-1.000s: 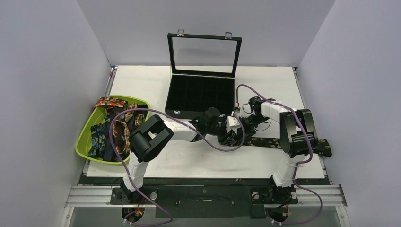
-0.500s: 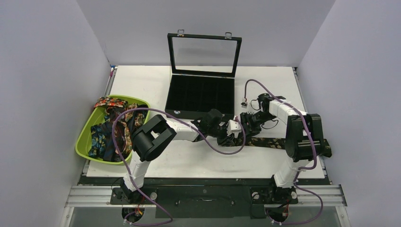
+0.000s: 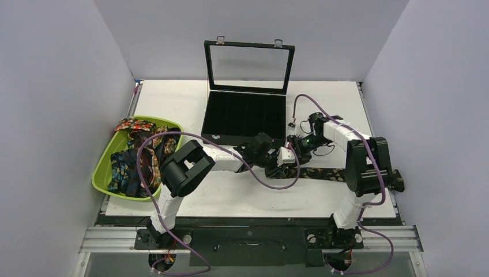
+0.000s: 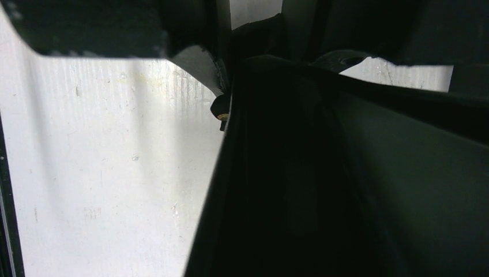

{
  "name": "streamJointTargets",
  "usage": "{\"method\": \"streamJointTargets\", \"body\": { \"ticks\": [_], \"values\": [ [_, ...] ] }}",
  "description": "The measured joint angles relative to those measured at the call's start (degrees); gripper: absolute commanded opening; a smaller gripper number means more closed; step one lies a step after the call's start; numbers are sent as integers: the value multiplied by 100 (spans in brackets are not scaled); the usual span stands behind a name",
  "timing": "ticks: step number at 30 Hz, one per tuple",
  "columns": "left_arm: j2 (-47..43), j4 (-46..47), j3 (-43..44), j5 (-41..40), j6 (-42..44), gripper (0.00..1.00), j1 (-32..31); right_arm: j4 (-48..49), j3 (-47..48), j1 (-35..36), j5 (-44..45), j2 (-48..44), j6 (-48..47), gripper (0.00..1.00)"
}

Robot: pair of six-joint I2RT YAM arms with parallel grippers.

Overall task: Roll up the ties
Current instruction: Roll the tie at the center of the board.

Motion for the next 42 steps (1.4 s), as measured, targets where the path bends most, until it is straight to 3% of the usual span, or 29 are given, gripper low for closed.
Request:
{"method": "streamJointTargets", "body": {
  "ticks": [5, 8, 13, 15, 22, 26, 31, 33, 34, 37, 42],
  "values": [
    [0, -9, 7, -2, 13, 25, 0, 94, -68, 61, 138, 284, 22, 22],
    [0, -28, 7, -22, 11, 29, -4, 140, -70, 61, 151, 413, 94, 1],
    [0, -26, 0, -50, 0, 59, -9, 175, -70, 24, 365, 439, 146, 0],
    [-7, -20, -31, -44, -59, 66, -2, 173, -70, -37, 503, 439, 116, 0],
    [-243, -4, -197, -81, -295, 79, 44, 164, -87, -133, 780, 444, -26, 0],
    [-306, 20, -192, -181, -326, 81, 17, 168, -87, -133, 831, 470, -61, 0],
    [4, 22, 46, -385, -334, 78, -92, 170, -92, -131, 831, 494, -85, 0],
    [168, 114, 223, -466, -334, 69, -133, 177, -96, -131, 820, 494, -96, 0],
    [238, 140, 310, -525, -345, 57, -149, 177, -96, -127, 813, 494, -107, 0],
    [319, 153, 411, -636, -323, 38, -166, 208, -96, -125, 767, 494, -116, 0],
    [31, 328, -111, -621, -164, 29, -127, 293, -98, -66, 616, 476, -101, 0]
  ]
}}
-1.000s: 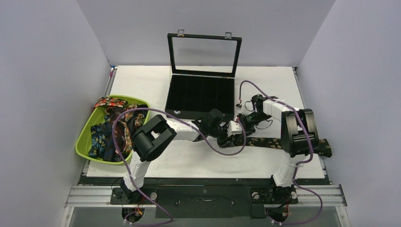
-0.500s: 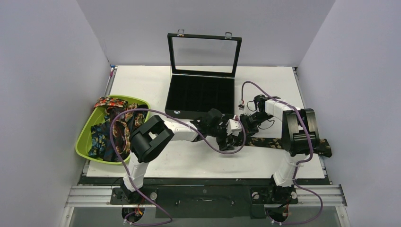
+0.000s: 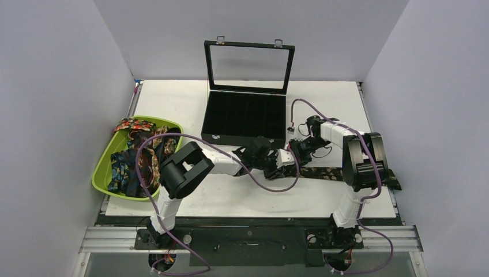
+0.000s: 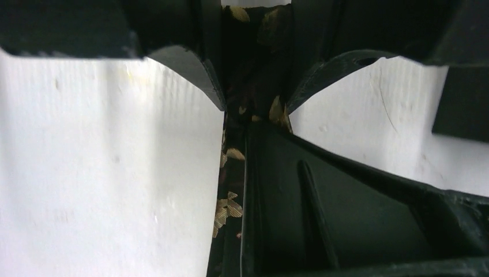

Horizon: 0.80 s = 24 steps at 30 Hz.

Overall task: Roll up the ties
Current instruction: Roll the tie at the center of the board.

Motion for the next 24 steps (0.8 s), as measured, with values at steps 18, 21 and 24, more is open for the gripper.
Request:
{"method": "streamJointTargets", "body": {
  "ticks": [18, 21, 24],
  "values": [
    [-962, 223, -1375, 236, -52, 63, 313, 114, -39, 472, 697, 4, -50, 0],
    [-1023, 341, -1497, 243, -111, 64, 448, 120, -39, 474, 769, 7, -59, 0],
    [-1023, 372, -1497, 240, -201, 70, 490, 127, -39, 476, 787, 7, -57, 0]
  ]
}}
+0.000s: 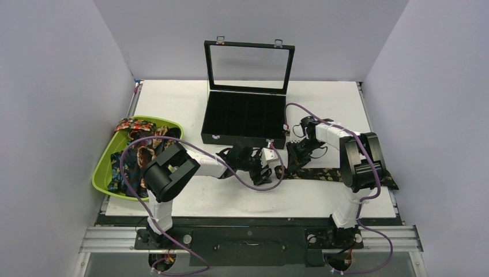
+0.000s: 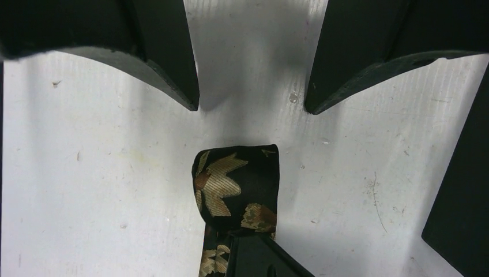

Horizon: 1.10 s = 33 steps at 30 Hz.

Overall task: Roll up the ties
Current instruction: Roll the tie at the center of the board.

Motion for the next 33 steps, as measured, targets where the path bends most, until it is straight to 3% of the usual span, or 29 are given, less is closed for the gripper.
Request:
{"method": "streamJointTargets", "body": {
  "ticks": [4, 8, 13, 17, 26, 33],
  "values": [
    [13, 87, 17, 26, -236, 74, -15, 2, 0, 0, 4, 0, 2, 0],
    [142, 234, 214, 52, -490, 71, -68, 7, -2, 0, 2, 0, 4, 0],
    [396, 494, 531, 68, -737, 47, -149, 22, -7, 0, -9, 0, 4, 0],
    [505, 581, 728, 162, -841, 37, -227, 48, -22, 0, -31, -2, 7, 0],
    [870, 590, 1235, 269, -872, 42, -334, 94, -48, -13, -59, -2, 4, 0],
    [1202, 595, 1292, 208, -719, 32, -404, 195, -125, -57, -232, -13, 46, 0]
  ]
}}
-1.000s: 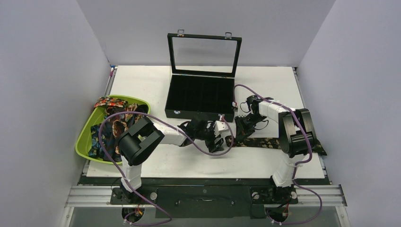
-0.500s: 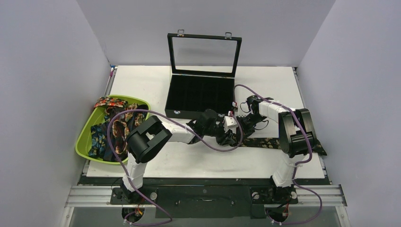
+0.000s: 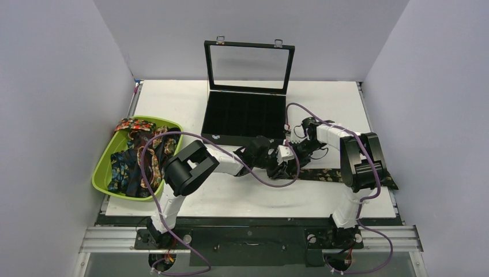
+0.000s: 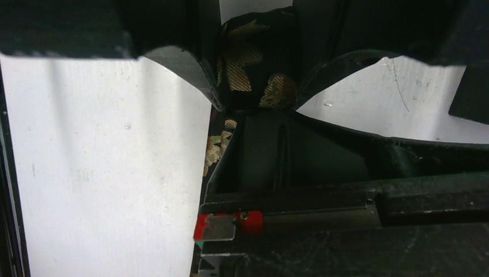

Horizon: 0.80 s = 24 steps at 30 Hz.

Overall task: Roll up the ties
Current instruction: Roll the tie at the center of the board.

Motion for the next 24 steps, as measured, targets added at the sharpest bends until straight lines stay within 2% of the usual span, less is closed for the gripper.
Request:
{"method": "streamJointTargets", "body": {
  "ticks": [3, 6, 10, 17, 24],
  "values": [
    [0, -33, 0, -7, 138, 28, -2, 55, -44, -57, -96, -4, 44, 3],
    [-11, -101, 0, -20, 299, 25, -13, 74, -98, -155, -225, -17, 98, 20],
    [-52, -223, 0, -66, 525, 24, -44, 4, -114, -358, -378, -92, 107, 30],
    [-96, -358, 0, -109, 787, 24, -55, -48, -114, -466, -960, -562, 448, 38],
    [-103, -417, 13, -111, 804, 25, -55, -98, -122, -256, -1226, -616, 603, 38]
  ]
}}
